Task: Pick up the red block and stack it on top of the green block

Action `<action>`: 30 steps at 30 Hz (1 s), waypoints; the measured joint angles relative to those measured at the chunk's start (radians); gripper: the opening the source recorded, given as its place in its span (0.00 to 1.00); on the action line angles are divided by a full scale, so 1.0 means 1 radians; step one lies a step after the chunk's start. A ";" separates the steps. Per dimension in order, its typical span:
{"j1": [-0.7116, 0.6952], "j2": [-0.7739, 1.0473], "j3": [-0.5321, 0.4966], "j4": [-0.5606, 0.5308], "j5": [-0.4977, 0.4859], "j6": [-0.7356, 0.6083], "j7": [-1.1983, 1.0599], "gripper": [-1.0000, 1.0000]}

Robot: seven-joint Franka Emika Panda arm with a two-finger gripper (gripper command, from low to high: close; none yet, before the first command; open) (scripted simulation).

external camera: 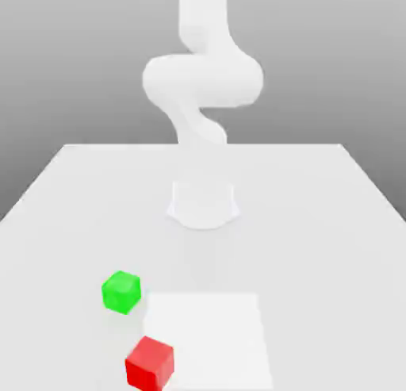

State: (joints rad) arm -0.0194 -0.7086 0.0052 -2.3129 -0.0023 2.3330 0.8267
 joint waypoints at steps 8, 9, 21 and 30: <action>-0.055 0.296 0.009 -0.042 -0.013 0.108 0.092 0.50; -0.060 0.333 0.009 -0.047 -0.015 0.121 0.103 0.50; -0.113 0.767 -0.010 -0.109 -0.015 0.279 0.224 0.50; -0.126 1.092 -0.014 -0.108 0.013 0.473 0.251 0.00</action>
State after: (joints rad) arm -0.1452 0.3836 -0.0090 -2.4212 0.0104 2.8055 1.0781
